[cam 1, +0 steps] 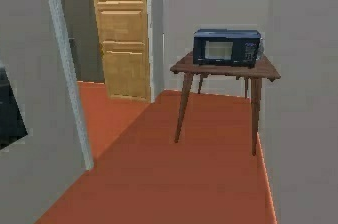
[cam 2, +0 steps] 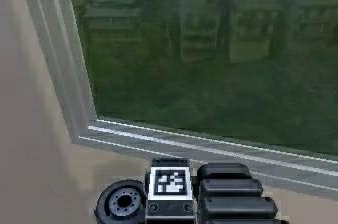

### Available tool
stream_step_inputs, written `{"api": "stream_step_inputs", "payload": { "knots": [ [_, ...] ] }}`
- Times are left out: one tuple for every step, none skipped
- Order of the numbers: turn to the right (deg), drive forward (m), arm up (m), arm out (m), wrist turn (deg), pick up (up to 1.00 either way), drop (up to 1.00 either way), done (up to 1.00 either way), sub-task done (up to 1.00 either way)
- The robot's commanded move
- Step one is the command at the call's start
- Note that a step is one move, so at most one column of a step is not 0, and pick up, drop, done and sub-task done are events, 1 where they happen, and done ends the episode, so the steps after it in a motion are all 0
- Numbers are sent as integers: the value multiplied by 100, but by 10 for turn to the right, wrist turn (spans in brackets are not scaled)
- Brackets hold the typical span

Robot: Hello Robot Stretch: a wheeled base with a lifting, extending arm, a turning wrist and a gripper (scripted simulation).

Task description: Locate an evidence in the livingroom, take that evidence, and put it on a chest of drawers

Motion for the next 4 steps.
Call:
{"api": "stream_step_inputs", "payload": {
  "knots": [
    [-60, 0, 0, 0, 0, 0, 0, 0, 0],
    [0, 100, 0, 0, 0, 0, 0, 0, 0],
    [0, 90, 0, 0, 0, 0, 0, 0, 0],
    [-450, 0, 0, 0, 0, 0, 0, 0, 0]
  ]
}}
